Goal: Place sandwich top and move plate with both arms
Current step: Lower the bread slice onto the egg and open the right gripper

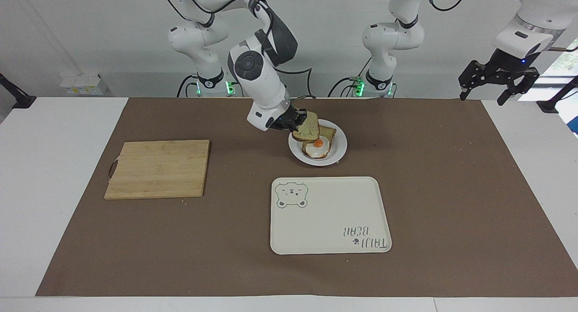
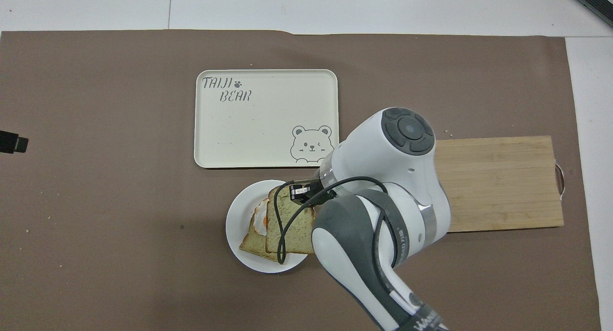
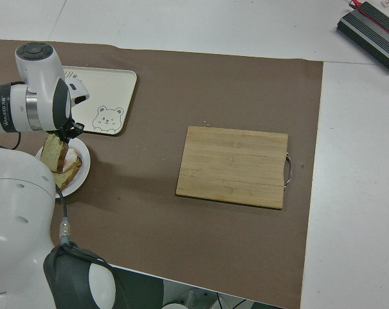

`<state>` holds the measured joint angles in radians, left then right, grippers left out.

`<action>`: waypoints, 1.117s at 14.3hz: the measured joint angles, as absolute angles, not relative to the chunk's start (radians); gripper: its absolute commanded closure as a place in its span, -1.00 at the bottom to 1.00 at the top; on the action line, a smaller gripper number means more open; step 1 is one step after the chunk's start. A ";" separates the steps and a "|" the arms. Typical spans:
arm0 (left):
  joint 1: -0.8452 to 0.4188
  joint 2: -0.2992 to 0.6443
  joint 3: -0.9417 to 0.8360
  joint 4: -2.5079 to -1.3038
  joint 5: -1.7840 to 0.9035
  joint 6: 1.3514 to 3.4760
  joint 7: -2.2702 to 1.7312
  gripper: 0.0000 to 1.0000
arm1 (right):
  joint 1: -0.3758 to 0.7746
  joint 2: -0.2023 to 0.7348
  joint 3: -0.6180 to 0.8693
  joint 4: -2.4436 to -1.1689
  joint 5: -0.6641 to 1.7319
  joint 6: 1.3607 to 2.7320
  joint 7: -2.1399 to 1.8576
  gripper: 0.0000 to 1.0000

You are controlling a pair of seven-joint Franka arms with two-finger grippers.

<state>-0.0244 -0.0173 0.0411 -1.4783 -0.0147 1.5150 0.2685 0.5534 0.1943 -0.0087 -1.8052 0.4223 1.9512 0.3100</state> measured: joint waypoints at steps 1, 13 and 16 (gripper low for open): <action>-0.024 -0.017 0.041 -1.478 -0.015 1.515 0.268 -1.00 | 0.574 0.201 -0.008 -1.812 0.422 1.973 0.322 1.00; -0.024 -0.017 0.041 -1.478 -0.015 1.515 0.268 -1.00 | 0.674 0.319 -0.009 -1.845 0.423 2.153 0.325 1.00; -0.024 -0.017 0.041 -1.478 -0.015 1.515 0.268 -1.00 | 0.687 0.332 -0.008 -1.864 0.423 2.220 0.325 1.00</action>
<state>-0.0244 -0.0173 0.0411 -1.4783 -0.0147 1.5150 0.2685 0.6873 0.3319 -0.0077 -1.8640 0.4227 2.2199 0.3253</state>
